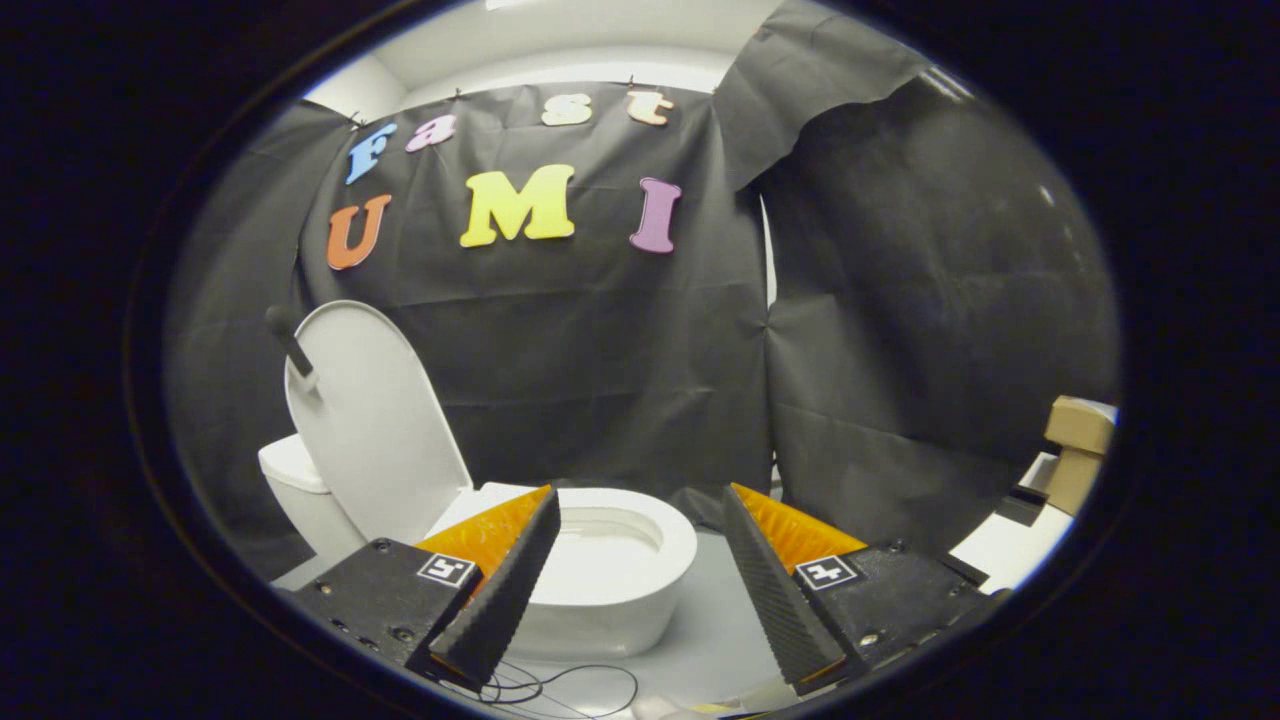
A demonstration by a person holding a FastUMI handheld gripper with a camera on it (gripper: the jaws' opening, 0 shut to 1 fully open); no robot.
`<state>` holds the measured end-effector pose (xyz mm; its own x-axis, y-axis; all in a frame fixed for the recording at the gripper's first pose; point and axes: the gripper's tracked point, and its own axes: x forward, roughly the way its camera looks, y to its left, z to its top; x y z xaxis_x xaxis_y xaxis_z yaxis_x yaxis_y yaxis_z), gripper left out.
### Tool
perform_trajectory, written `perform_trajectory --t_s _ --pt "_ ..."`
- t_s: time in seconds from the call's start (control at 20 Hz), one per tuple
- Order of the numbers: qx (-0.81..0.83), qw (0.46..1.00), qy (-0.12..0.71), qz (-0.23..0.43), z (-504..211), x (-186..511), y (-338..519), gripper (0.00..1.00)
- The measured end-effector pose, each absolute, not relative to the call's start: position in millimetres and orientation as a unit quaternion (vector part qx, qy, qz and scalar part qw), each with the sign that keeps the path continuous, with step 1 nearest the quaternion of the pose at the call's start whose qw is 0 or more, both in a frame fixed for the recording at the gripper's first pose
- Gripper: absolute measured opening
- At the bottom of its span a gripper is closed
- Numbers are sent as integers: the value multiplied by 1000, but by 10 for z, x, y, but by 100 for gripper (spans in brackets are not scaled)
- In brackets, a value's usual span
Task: Open the toilet lid.
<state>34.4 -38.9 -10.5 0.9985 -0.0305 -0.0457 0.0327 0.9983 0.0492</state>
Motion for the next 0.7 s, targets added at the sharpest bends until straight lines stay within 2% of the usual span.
perform_trajectory --t_s 0.7 --pt "12 1000 25 8 -100 251 -263 100"
